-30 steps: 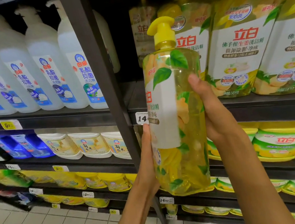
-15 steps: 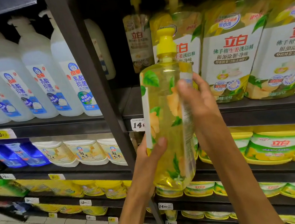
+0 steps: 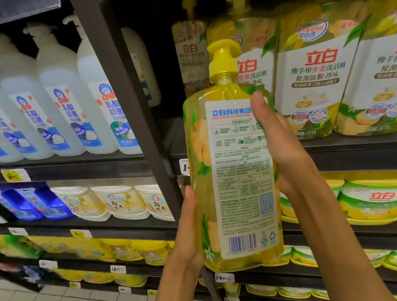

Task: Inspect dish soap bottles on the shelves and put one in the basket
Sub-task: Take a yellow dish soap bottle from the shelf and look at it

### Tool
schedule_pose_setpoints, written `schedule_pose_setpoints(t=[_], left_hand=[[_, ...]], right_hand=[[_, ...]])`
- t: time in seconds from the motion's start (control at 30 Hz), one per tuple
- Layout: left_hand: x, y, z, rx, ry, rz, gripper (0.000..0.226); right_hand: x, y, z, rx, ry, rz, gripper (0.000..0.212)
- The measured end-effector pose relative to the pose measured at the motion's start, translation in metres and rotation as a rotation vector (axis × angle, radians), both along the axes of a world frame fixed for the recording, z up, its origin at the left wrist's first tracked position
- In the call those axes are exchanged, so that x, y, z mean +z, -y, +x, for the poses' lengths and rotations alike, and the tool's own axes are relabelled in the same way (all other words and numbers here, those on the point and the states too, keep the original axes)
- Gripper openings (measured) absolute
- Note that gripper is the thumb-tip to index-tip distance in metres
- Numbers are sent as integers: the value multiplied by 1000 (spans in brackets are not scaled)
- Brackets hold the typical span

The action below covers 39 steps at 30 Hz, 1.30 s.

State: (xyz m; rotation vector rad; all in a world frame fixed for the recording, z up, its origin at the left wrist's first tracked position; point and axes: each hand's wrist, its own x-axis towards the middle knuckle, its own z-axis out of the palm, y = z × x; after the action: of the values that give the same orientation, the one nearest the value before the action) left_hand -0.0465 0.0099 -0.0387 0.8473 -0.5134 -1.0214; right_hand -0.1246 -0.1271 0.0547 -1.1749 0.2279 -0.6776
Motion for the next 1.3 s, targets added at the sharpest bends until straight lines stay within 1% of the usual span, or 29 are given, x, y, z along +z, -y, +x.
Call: schedule_pose_setpoints(t=[0.03,0.13,0.17,0.2,0.23,0.27,0.3,0.33,0.37,0.4,0.43,0.47,0.5,0.53,0.57,0.6,0.67,0.73,0.77,0.8,0.9,1.0,1.03,1.13,1.17,1.2,1.23,1.27,1.3], left_hand=[[1,1,1,-38,-47,-32,67],[12,6,-3,-70,-168,-101,79],[16,2,-2,-43,-91,-179,74],[17,-3,-3,-33,-62,-293,65],[9,-4,-1,-101,-129,-418,57],[6,-8,-1,-162,-201,-440,53],[8,-12,-8,-140,-249,-386,53],[10,-10,-12,-17,-183,-276,53],[12,-2,-11,91,-27,-102,53],[5,2,-11,83,-17,70,51],[-4,2,-9,122,-26,124,53],[-2,4,-8,236,-17,176,52],[3,4,-7,322,18,147,49],[6,6,-8,349,73,81,52],[6,8,-7,317,101,24,58],[8,9,-6,234,114,-23,60],[14,9,-4,141,104,-55,52],[18,7,-6,102,116,-63,49],[18,7,-8,94,137,-44,50],[15,6,-10,99,157,-15,53],[12,3,-12,113,220,56,66],[8,-4,-7,162,219,112,74],[6,-6,-4,158,195,116,73],[8,-12,0,77,125,121,52],[11,-13,-1,50,112,118,47],[12,-14,-1,35,87,113,49],[12,-15,-1,28,66,109,54],[12,-17,-1,30,64,107,57],[12,-19,-1,46,82,109,55]], right_hand=[[-1,-1,-1,0,2,-17,71],[1,-6,-3,38,26,-51,80],[1,-6,-3,59,34,-55,80],[2,-7,-2,76,37,-49,79],[1,-6,-2,88,39,-40,76],[2,-6,-1,93,43,-22,71],[1,-5,-1,94,47,-11,62],[1,-4,-1,98,56,3,53],[2,-3,0,105,73,16,45],[4,-3,0,115,94,36,42],[4,-2,1,121,114,38,41],[7,-3,0,111,115,30,45],[10,-4,0,71,96,4,54],[12,-4,-1,10,68,-34,66],[11,-4,-3,-56,42,-83,75],[9,-5,-6,-103,36,-123,79],[2,-11,-12,-116,65,-201,85],[0,-20,-13,-89,32,-290,111],[-2,-23,-10,-78,9,-314,120],[-2,-25,-8,-74,-2,-306,118],[-5,-24,-4,-67,49,-173,86],[-15,-19,-3,-31,128,-52,65],[-20,-18,-3,-4,157,12,62],[-26,-20,1,38,199,245,81],[-26,-20,1,52,220,257,78],[-25,-21,1,78,243,230,65],[-25,-22,1,102,255,194,46],[-23,-23,2,114,251,185,32],[-20,-22,2,119,228,203,30]])
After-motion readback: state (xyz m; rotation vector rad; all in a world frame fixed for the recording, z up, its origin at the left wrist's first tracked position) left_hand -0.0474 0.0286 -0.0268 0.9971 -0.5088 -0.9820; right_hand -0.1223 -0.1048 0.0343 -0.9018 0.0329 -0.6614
